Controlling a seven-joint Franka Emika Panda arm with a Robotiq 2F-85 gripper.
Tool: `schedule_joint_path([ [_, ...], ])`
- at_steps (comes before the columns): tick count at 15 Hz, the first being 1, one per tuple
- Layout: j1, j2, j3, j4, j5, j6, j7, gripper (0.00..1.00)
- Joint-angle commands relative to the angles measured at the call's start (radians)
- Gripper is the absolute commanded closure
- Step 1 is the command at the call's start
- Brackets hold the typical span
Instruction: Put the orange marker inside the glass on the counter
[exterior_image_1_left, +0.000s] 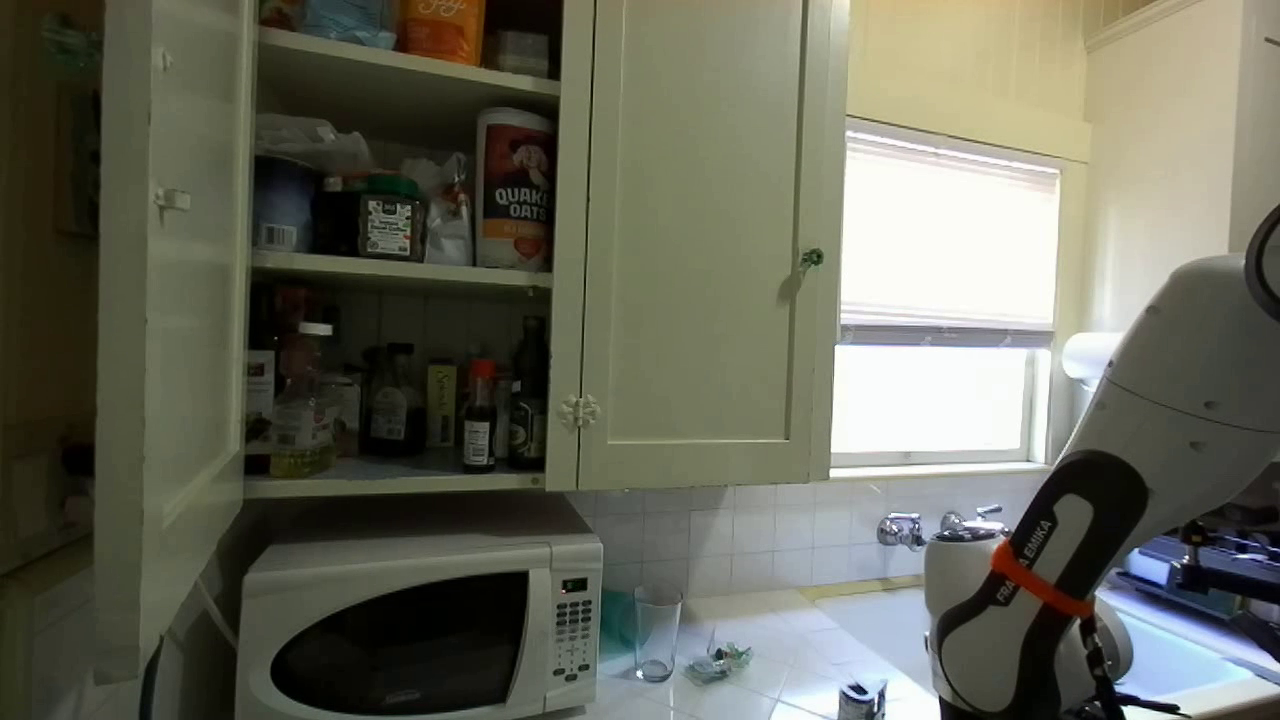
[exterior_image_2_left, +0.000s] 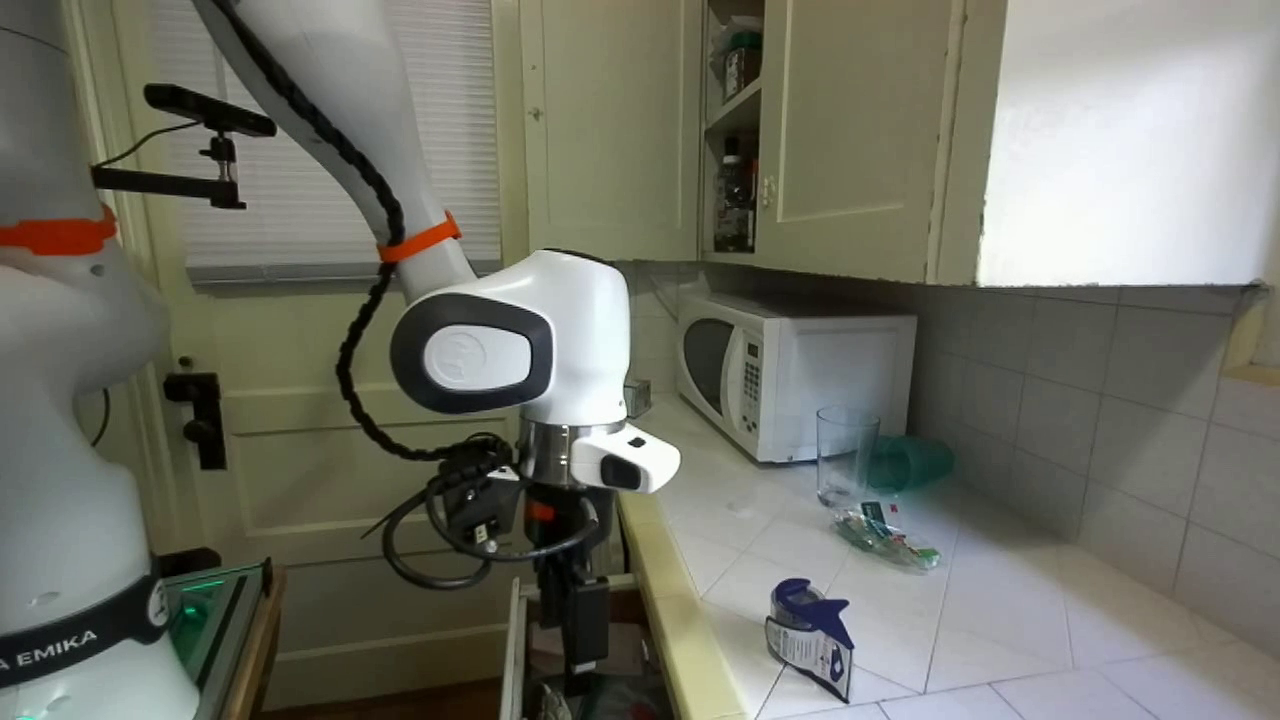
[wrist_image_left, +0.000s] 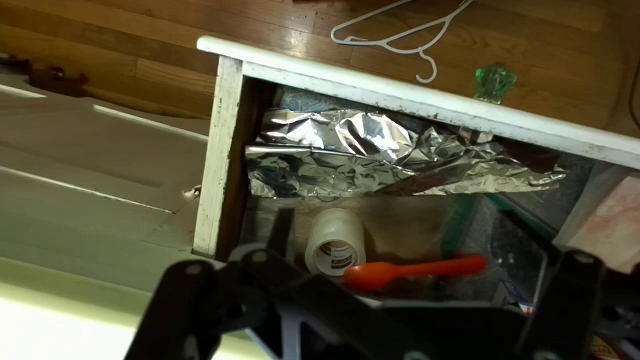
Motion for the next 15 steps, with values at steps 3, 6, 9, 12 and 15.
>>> schedule_joint_path([
  [3,0.019,0.148,0.027,-0.013,0.18,0.271,-0.072,0.0],
  [6,-0.065,0.231,0.203,-0.021,0.428,0.394,-0.206,0.0],
  [9,-0.202,0.318,0.412,0.002,0.544,0.421,-0.261,0.0],
  [12,-0.299,0.431,0.49,0.047,0.559,0.395,-0.26,0.0],
  [15,-0.303,0.485,0.44,0.05,0.542,0.386,-0.212,0.0],
])
